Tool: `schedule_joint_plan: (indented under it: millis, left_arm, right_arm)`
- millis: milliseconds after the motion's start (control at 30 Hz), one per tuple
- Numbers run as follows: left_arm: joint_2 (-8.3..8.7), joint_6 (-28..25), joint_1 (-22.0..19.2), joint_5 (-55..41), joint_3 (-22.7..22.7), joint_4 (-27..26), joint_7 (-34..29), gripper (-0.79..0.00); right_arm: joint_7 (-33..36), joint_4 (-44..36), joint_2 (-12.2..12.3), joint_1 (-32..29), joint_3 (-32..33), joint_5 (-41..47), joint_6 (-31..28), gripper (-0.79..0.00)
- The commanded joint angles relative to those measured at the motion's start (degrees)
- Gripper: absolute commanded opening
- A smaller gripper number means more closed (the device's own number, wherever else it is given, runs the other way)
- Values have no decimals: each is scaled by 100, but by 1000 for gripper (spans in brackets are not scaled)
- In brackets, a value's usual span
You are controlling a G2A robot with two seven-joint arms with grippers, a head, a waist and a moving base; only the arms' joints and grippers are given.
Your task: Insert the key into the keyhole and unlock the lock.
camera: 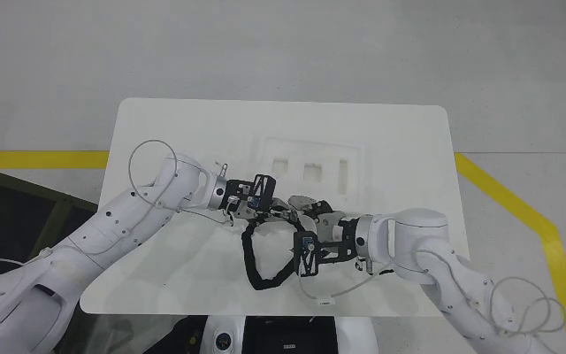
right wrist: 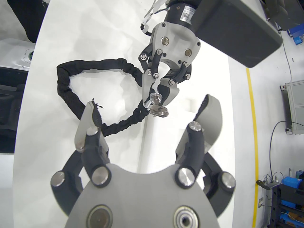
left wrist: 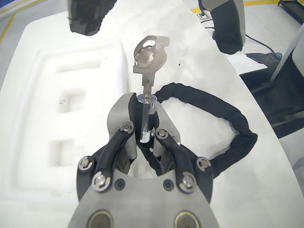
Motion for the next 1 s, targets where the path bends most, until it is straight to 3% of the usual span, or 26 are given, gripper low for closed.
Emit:
schedule_joint_plan:
  millis: [0,167,300,533,567,733,967]
  left_arm:
    - [1,0,-16,-26,36,-1,7,-785]
    - [5,0,-59,-70,129,18,17,-785]
    - [7,0,-101,-102,191,30,34,-785]
    - [20,0,-147,-131,258,54,93,-785]
    - [23,0,-154,-134,268,54,98,-785]
    - [37,0,-182,-137,299,38,120,-785]
    - [58,0,-180,-127,293,-2,141,-785]
  right_arm:
    - [37,-8,1,-13,-17,-75,41,-508]
    - [136,-52,-7,1,-80,-295,185,-505]
    - [225,-122,-11,-2,-130,-440,241,-554]
    - [314,-168,-20,25,-205,-540,221,-720]
    - [322,-155,-24,32,-227,-541,223,-782]
    - [356,-67,-54,77,-307,-431,313,-785]
    - [547,117,-103,62,-260,447,692,-785]
